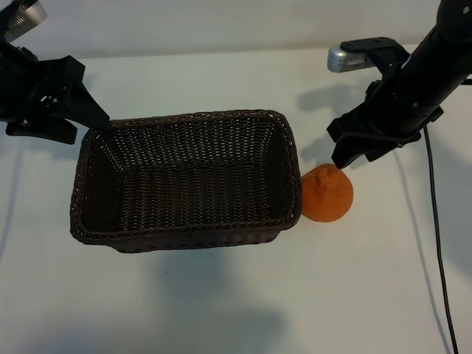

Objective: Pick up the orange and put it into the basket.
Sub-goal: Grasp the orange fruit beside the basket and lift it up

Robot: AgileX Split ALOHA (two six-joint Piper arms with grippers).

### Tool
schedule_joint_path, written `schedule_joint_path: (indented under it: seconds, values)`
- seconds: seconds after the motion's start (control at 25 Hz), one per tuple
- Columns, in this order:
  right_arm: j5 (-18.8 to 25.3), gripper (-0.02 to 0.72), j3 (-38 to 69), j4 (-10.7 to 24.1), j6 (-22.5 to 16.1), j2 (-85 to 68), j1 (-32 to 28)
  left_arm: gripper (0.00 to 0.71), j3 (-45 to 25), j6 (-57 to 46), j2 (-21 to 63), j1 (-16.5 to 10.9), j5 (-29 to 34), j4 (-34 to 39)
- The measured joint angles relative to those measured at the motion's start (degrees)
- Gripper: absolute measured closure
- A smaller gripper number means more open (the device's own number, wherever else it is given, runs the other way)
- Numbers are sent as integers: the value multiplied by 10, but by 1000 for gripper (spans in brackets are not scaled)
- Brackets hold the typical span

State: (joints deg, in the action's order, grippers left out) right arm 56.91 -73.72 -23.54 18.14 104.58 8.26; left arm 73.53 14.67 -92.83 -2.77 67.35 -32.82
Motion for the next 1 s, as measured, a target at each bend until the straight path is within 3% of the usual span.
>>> schedule_joint_path:
  seconds: [0.6,1.0]
  values:
    - [-1,180,0,-13,16,47,29,131,0,0,0,0,0,0]
    - [-25,180,0,7,9,81,31,131,0,0,0,0,0,0]
